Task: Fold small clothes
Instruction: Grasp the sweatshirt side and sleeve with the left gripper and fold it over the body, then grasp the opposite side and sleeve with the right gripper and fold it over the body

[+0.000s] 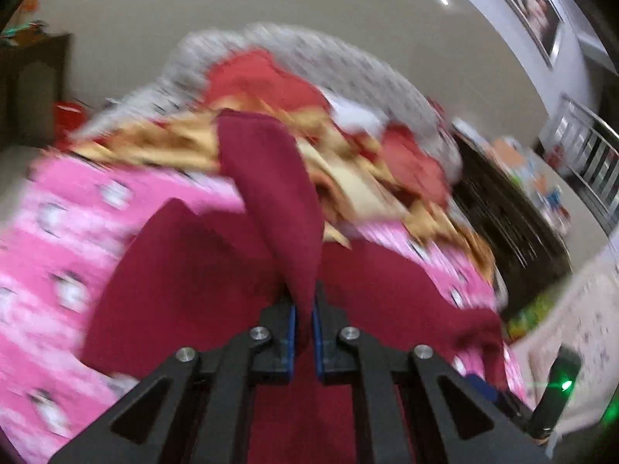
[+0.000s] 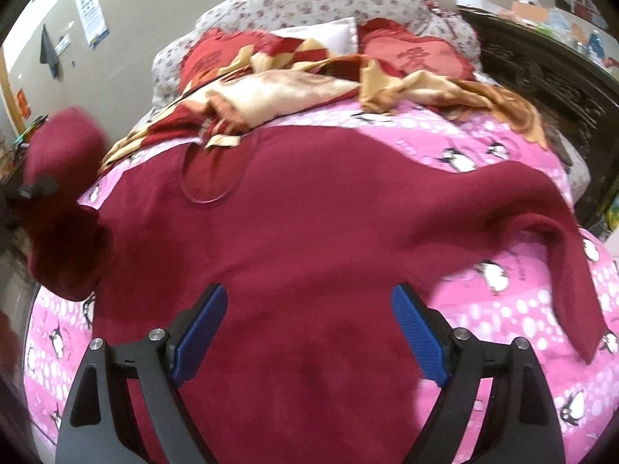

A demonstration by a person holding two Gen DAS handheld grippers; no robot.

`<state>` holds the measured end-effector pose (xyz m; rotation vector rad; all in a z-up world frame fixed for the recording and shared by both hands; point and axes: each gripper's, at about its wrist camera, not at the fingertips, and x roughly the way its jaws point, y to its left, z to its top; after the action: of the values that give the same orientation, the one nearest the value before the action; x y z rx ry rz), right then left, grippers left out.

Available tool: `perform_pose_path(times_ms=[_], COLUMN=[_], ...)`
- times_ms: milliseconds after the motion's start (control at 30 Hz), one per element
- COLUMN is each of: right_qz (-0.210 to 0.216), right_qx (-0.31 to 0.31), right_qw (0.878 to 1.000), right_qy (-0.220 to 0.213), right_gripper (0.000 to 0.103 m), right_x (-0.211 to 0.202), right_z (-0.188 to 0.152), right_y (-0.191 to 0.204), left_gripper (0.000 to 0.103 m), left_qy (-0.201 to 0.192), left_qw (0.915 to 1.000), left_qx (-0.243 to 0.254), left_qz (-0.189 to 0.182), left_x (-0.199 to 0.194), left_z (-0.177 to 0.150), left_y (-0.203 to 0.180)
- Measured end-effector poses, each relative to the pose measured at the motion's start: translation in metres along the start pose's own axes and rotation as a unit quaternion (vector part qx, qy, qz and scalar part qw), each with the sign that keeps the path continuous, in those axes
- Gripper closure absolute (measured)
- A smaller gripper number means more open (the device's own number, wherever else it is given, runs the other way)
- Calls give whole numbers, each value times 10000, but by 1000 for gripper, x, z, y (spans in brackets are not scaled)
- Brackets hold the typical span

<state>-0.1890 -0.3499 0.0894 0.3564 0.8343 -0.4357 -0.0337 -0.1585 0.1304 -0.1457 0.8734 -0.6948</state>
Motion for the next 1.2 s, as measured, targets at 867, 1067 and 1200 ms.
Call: perform_pose_path(times_ms=[867, 1067, 1200], right_qz=[621, 508, 221], right_qx=[-467, -1205, -1417], right_qw=[9969, 9914, 9896], right_qy=[107, 33, 131], right_gripper=[0, 0, 0], right_x=[12, 25, 43], right_z=[10, 12, 13], right_y=[46, 105, 124], left_gripper=[26, 27, 27], left_qy=[136, 208, 249], left_qw=[9848, 9818, 9806], left_qx=[727, 594, 525], left_qz=[1570, 1790, 1871], left_x=[-21, -14, -8], left_z=[-47, -50, -48], left_y=[82, 96, 105])
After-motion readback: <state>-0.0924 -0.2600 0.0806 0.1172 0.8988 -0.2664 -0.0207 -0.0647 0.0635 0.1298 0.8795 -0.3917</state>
